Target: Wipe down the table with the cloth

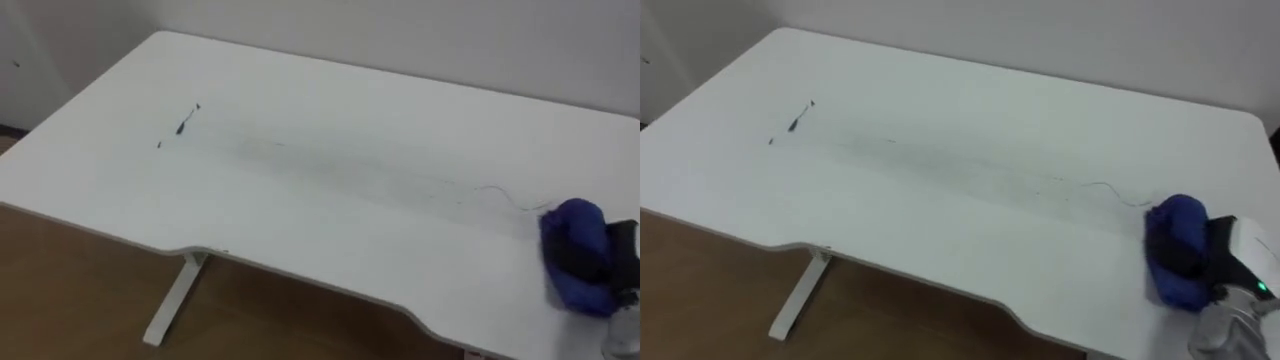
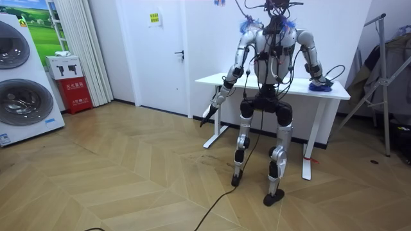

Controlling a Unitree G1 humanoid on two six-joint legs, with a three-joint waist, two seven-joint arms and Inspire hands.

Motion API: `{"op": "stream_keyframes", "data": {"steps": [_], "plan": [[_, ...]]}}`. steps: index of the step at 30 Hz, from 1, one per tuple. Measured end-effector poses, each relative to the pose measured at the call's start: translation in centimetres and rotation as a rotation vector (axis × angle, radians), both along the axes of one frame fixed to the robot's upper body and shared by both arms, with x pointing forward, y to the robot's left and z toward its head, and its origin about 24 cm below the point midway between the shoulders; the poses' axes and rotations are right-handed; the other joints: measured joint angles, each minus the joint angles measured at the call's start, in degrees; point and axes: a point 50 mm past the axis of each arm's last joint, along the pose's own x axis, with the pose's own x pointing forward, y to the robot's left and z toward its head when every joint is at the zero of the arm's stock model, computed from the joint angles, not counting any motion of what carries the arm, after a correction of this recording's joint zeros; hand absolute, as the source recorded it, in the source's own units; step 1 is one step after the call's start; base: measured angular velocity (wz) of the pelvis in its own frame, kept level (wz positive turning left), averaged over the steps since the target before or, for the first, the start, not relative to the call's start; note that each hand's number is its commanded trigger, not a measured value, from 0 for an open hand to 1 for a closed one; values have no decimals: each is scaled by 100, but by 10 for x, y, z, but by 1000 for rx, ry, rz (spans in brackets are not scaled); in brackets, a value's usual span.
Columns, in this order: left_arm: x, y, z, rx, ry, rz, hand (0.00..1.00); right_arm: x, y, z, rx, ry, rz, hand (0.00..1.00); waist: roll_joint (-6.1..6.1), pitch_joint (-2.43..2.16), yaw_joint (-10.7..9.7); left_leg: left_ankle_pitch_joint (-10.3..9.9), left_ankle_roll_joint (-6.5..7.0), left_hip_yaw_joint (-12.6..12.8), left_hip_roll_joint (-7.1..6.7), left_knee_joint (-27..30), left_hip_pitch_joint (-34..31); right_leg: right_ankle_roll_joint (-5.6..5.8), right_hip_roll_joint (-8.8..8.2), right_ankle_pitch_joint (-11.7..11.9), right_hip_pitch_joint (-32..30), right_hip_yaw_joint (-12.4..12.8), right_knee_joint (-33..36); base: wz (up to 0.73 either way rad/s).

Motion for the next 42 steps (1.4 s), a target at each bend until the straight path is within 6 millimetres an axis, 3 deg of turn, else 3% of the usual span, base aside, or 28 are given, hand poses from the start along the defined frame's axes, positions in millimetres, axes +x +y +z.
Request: {"op": "stream_keyframes", "data": {"steps": [3, 6, 9, 11, 12, 13, 15, 19, 21, 23, 26, 29, 32, 34, 37, 39, 40, 42], "plan": [[9, -10, -5, -43, -13, -31, 0, 21, 10, 7, -28, 21, 51, 100, 19, 21, 41, 6, 2, 102, 33, 10, -20, -3, 5, 0, -137, 196, 74, -27], [22, -13, -7, -59, -38, -51, 0, 47, 26, 16, -56, 49, 151, 100, 27, 24, 243, 23, 5, 102, 34, -15, -40, -72, 33, 37, -327, 420, 159, -45], [37, -12, -7, -63, -63, -95, 0, 104, 72, 47, -147, -1, 404, 100, -23, 52, 400, 150, 39, 139, 28, -145, -131, -107, 52, 59, -590, 590, 213, -18], [41, -13, -7, -66, -67, -114, 0, 124, 80, 66, -172, -59, 439, 100, -38, 57, 514, 170, 43, 114, 28, -139, -232, -111, 60, 74, -691, 569, 191, 5], [40, -12, -7, -66, -61, -111, 0, 131, 81, 74, -176, -85, 437, 100, -95, 99, 613, 175, 42, 70, 25, -135, -285, -113, 69, 80, -708, 531, 161, 20], [37, -11, -7, -65, -52, -108, 0, 133, 79, 76, -176, -89, 432, 100, -93, 124, 646, 178, 38, 25, 21, -110, -342, -112, 82, 92, -712, 492, 118, 31], [29, -11, -7, -67, -16, -92, 0, 132, 65, 79, -193, -74, 398, 100, -201, 101, 721, 183, 38, -179, -2, -27, -571, -125, 113, 136, -769, 304, 34, 47], [10, -11, -6, -80, 34, -76, 0, 111, 25, 68, -213, 29, 267, 100, -139, 93, 726, 184, 40, -381, -73, -19, -732, -117, 104, 141, -799, 204, -6, 34], [4, -6, -4, -72, 40, -58, 0, 86, 8, 54, -154, 25, 176, 100, -103, 82, 535, 185, 41, -391, -84, -59, -730, -101, 92, 130, -733, 50, -14, 27], [1, -5, -3, -69, 48, -58, 0, 69, 1, 44, -113, 10, 125, 100, -86, 83, 365, 185, 42, -376, -93, -68, -616, -101, 96, 130, -580, 79, -7, 30], [11, -5, -3, -66, 4, -79, 0, 55, -5, 36, -81, 27, 85, 100, -108, 85, 212, 185, 41, -383, -96, -148, -378, -100, 98, 130, -376, 83, -14, 4], [28, -5, -3, -64, -45, -102, 0, 54, -6, 34, -65, 55, 86, 100, -111, 95, 204, 185, 41, -370, -94, -261, -202, -89, 97, 123, -280, 130, -45, -17], [43, -5, -3, -62, -84, -117, 0, 65, 0, 39, -102, 87, 133, 100, -88, 108, 283, 184, 40, -362, -86, -257, -188, -87, 94, 122, -351, 234, -46, -33], [48, -6, -3, -65, -89, -140, 0, 79, 9, 45, -131, 108, 172, 100, -80, 103, 441, 183, 38, -354, -70, -260, -235, -87, 94, 121, -485, 288, -23, -49], [53, -14, -8, -99, -73, -179, 0, 110, 28, 64, -229, 113, 294, 100, -18, 107, 595, 202, 12, -402, -47, -151, -572, -139, 116, 154, -786, 269, 24, -18], [57, -18, -10, -117, -68, -205, 0, 135, 42, 86, -269, 53, 354, 100, 19, 137, 737, 255, 2, -485, -13, 28, -1029, -204, 151, 199, -1217, 227, 120, 12], [58, -18, -10, -123, -70, -204, 0, 140, 43, 93, -274, 33, 356, 100, 32, 144, 754, 263, 0, -485, 5, 59, -1135, -220, 169, 224, -1316, 240, 123, 5], [63, -18, -11, -135, -67, -202, 0, 154, 42, 114, -291, -30, 333, 100, 59, 165, 981, 417, -6, -545, 30, 44, -1516, -282, 214, 349, -1703, 227, 93, 7]]}}
